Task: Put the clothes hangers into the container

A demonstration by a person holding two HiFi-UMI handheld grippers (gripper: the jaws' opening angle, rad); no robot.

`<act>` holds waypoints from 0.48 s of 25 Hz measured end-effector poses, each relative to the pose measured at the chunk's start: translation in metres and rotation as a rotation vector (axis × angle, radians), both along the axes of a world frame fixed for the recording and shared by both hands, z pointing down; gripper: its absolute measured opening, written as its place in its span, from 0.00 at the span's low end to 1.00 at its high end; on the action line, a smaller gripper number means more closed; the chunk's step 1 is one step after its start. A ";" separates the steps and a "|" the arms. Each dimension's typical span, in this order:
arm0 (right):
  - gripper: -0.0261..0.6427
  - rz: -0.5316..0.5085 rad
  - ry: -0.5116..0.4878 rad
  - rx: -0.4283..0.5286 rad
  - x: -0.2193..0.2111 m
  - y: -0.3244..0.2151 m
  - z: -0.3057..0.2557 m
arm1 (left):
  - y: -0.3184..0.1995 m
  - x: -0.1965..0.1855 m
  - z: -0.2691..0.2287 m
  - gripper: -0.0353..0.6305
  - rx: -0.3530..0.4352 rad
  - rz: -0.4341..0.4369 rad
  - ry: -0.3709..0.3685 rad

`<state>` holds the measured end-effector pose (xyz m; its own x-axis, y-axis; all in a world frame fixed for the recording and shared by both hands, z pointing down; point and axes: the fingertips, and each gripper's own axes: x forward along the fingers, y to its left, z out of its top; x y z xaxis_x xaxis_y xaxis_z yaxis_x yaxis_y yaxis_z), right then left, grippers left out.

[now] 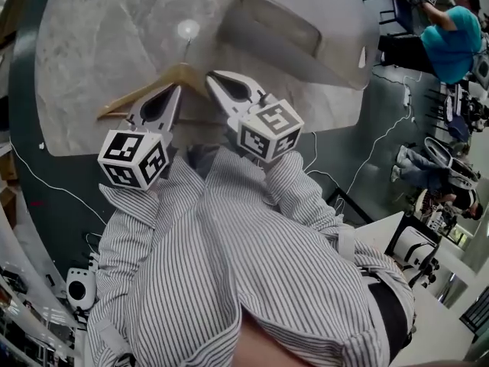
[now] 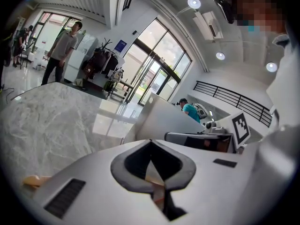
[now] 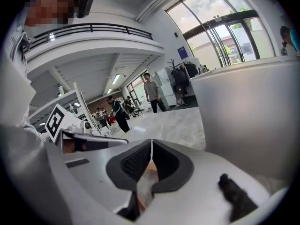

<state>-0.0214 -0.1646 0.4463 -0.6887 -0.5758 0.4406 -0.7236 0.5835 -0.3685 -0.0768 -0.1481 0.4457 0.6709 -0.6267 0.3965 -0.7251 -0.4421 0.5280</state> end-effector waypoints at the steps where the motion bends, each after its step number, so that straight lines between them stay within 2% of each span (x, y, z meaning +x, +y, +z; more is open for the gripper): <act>1: 0.06 -0.010 0.006 -0.008 0.000 -0.001 0.003 | 0.000 0.001 0.002 0.07 -0.006 0.000 0.001; 8: 0.06 -0.065 0.092 -0.043 -0.010 0.003 0.028 | 0.011 -0.001 0.023 0.07 -0.070 0.009 -0.001; 9: 0.08 -0.077 0.107 -0.046 -0.011 0.004 0.032 | 0.012 -0.001 0.026 0.07 -0.077 0.010 -0.001; 11: 0.21 -0.098 0.141 -0.050 -0.013 0.004 0.040 | 0.012 0.000 0.032 0.07 -0.089 0.006 0.000; 12: 0.21 -0.106 0.161 -0.049 -0.012 0.004 0.044 | 0.011 0.000 0.034 0.07 -0.095 0.002 0.001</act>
<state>-0.0334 -0.1605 0.4899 -0.6628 -0.4791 0.5755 -0.7110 0.6438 -0.2828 -0.0763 -0.1370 0.4801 0.6725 -0.5849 0.4535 -0.7238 -0.3918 0.5680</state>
